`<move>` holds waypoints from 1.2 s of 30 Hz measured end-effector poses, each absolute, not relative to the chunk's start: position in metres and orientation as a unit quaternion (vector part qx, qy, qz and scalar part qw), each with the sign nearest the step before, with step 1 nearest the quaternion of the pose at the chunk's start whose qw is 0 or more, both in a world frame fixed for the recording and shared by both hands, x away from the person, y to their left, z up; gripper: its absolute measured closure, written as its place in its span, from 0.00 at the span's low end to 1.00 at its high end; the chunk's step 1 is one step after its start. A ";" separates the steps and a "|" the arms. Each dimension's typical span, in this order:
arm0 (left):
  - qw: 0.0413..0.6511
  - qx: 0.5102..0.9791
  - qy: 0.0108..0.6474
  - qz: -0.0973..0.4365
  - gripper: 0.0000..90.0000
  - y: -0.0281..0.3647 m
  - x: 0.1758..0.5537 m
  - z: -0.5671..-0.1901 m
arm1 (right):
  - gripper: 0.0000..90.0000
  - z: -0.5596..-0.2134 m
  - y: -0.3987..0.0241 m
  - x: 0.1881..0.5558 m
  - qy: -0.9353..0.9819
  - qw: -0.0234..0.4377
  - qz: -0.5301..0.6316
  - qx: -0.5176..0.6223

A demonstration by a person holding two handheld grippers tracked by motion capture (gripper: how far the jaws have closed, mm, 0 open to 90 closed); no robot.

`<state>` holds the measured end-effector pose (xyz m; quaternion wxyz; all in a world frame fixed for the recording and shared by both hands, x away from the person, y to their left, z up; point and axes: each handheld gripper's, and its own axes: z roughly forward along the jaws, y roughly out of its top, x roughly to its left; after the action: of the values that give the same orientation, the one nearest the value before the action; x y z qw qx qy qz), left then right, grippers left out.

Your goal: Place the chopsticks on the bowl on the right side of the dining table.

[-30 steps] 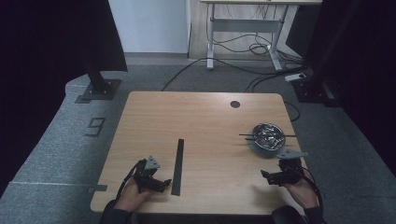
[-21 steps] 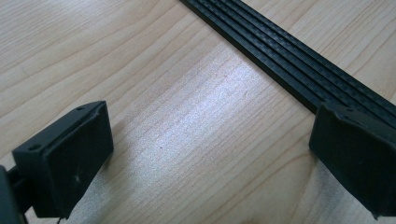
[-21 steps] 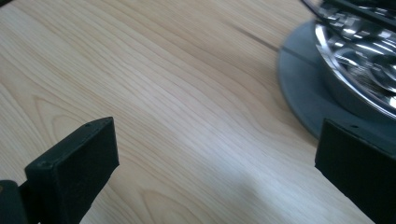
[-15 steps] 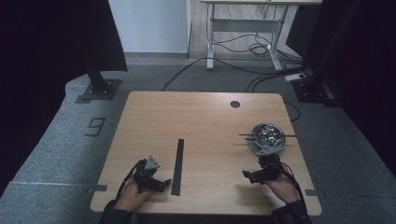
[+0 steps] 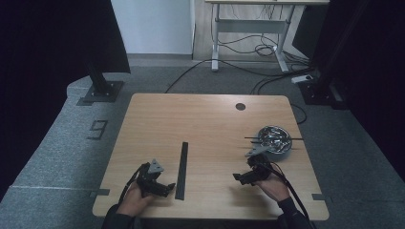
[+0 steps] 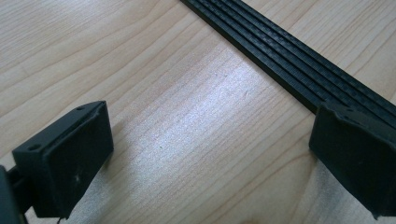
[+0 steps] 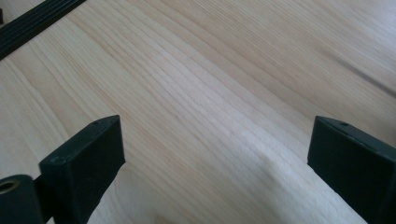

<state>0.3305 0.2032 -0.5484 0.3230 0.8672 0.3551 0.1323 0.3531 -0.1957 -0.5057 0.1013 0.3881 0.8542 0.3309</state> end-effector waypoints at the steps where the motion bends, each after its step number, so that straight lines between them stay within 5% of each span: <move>1: 0.323 0.867 0.355 0.132 0.00 0.203 0.331 -0.548 | 0.02 -0.506 -0.193 0.354 0.857 0.105 0.329 0.383; 9: 0.323 0.867 0.355 0.132 0.00 0.203 0.331 -0.548 | 0.00 -0.507 -0.167 0.361 0.869 0.136 0.326 0.346; 36: 0.323 0.867 0.355 0.132 0.00 0.203 0.331 -0.548 | 0.00 -0.518 -0.083 0.394 0.886 0.125 0.325 0.306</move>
<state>0.3306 0.2033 -0.5484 0.3229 0.8675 0.3546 0.1324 0.3939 -0.0834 -0.5179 0.1250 0.3056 0.8863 0.3249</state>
